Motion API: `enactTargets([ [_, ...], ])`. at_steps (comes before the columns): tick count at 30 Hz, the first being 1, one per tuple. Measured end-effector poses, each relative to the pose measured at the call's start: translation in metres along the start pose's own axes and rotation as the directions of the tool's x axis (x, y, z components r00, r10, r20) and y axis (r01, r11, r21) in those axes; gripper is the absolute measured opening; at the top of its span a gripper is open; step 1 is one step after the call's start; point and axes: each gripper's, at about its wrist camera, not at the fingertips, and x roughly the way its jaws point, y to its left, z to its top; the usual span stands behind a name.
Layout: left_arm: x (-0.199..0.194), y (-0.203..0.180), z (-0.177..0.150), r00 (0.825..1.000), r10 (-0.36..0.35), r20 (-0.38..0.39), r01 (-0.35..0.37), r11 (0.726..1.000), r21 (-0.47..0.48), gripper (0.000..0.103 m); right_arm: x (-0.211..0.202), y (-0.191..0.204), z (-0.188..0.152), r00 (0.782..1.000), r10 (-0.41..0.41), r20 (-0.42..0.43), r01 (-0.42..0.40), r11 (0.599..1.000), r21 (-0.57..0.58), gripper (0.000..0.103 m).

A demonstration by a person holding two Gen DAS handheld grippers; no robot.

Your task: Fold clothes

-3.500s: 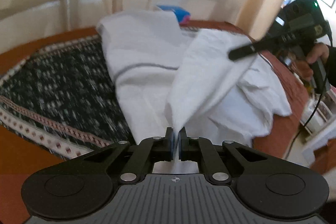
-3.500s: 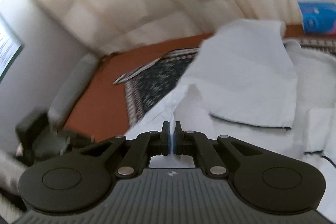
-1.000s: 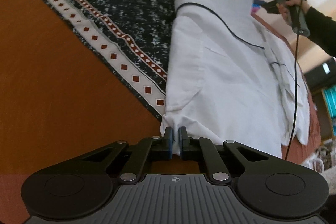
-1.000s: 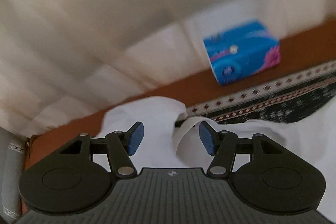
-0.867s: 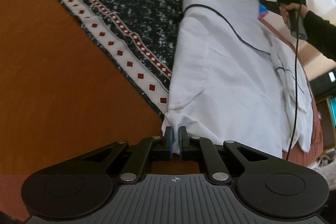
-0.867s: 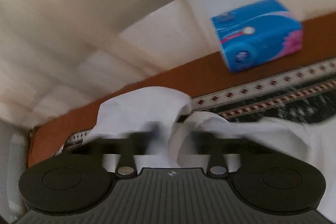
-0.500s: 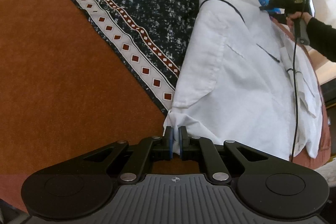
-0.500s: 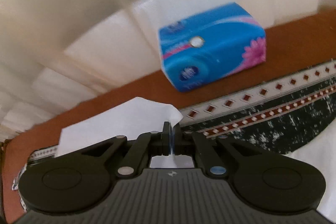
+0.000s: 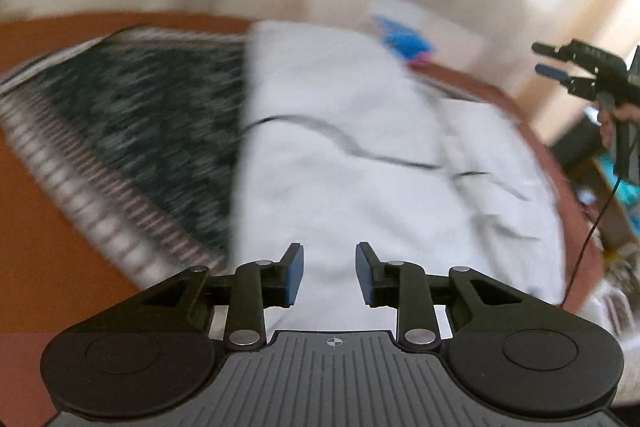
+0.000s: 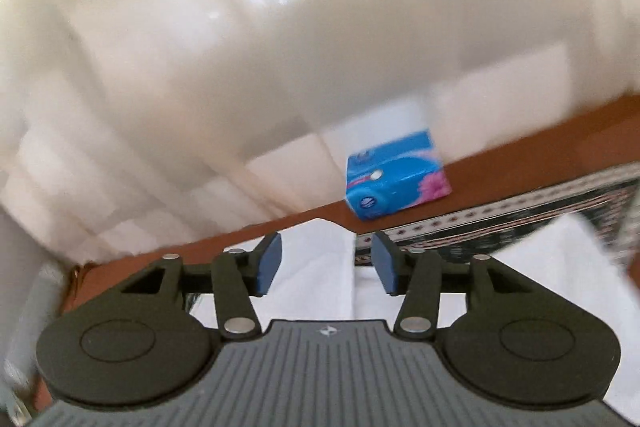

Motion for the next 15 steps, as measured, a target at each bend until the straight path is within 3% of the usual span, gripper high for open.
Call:
enactTargets([
  [4, 0.03, -0.047, 0.006, 0.987, -0.153, -0.05, 0.159, 0.98, 0.124, 0.046, -0.066, -0.004, -0.01, 0.991, -0.137, 0.013, 0.137, 0.99, -0.025, 0.062],
  [8, 0.053, -0.108, -0.001, 0.969, -0.232, -0.086, 0.246, 0.939, 0.242, 0.056, -0.108, -0.02, -0.014, 0.973, -0.229, 0.002, 0.229, 0.971, -0.063, 0.062],
  [12, 0.081, -0.171, -0.011, 0.966, -0.237, -0.106, 0.258, 0.917, 0.303, 0.057, -0.131, -0.051, -0.008, 0.971, -0.24, 0.011, 0.24, 0.968, -0.077, 0.072],
  [15, 0.104, -0.214, -0.02, 0.967, -0.228, -0.111, 0.252, 0.915, 0.315, 0.058, -0.13, -0.085, 0.002, 0.98, -0.196, -0.012, 0.194, 0.976, -0.095, 0.072],
])
